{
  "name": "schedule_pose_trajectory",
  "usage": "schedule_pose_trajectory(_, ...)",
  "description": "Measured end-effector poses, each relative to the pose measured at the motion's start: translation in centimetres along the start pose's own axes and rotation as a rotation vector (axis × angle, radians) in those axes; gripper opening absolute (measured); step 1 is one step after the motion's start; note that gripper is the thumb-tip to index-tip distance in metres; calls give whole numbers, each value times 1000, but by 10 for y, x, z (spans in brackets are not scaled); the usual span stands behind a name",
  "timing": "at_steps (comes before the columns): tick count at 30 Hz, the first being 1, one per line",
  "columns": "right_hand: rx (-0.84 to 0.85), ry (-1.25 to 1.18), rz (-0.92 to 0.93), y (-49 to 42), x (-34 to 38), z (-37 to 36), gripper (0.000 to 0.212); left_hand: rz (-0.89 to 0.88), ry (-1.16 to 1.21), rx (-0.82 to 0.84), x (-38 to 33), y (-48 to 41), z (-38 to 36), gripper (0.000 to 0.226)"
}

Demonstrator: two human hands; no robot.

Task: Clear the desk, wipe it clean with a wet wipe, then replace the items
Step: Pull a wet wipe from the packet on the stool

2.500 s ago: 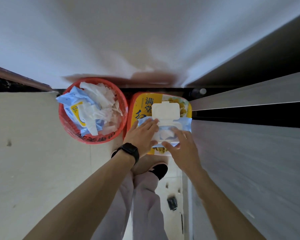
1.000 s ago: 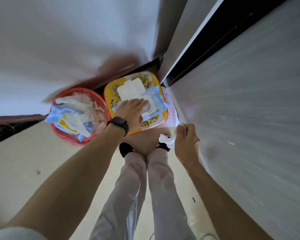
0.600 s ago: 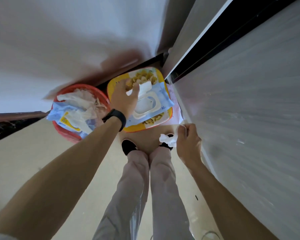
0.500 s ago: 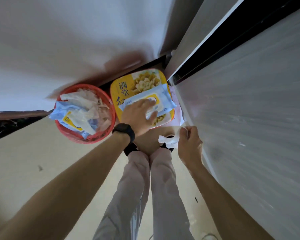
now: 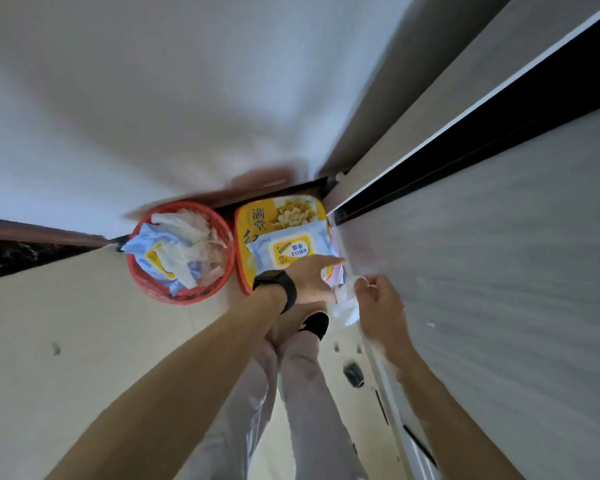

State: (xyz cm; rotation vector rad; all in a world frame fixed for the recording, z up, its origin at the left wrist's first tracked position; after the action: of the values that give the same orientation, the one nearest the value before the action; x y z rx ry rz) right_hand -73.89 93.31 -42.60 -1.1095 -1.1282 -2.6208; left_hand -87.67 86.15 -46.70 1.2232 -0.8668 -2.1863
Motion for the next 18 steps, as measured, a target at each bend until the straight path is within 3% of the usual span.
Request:
schedule_pose_trajectory(2,42,7,64,26,39,18,13,-34,67,-62,-20,50,15,51)
schedule_pose_trajectory(6,58,-44,174,88,108,53,10,7,290,-353,-37,155,50,10)
schedule_pose_trajectory(10,193,-186,269,158,154,63,15,24,324,-651,-55,258,71,23)
schedule_pose_trajectory(14,515,-395,176,219,171,46,27,120,465,-790,-57,334,66,33)
schedule_pose_trajectory(18,727,-289,216,274,168,16,18,226,548,-955,-47,412,24,21)
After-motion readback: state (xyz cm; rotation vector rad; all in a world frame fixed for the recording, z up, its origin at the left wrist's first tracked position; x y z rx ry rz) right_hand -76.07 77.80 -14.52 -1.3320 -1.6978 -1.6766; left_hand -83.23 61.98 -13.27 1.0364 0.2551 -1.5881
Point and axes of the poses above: each hand's wrist, its own y-axis away from the middle knuckle, its own z-axis out of the back of the hand, x = y × z, the point moved 3 cm from there along -y, towards the middle knuckle, and after that the axes turned 12 degrees about -y, right-handed, at the moved point
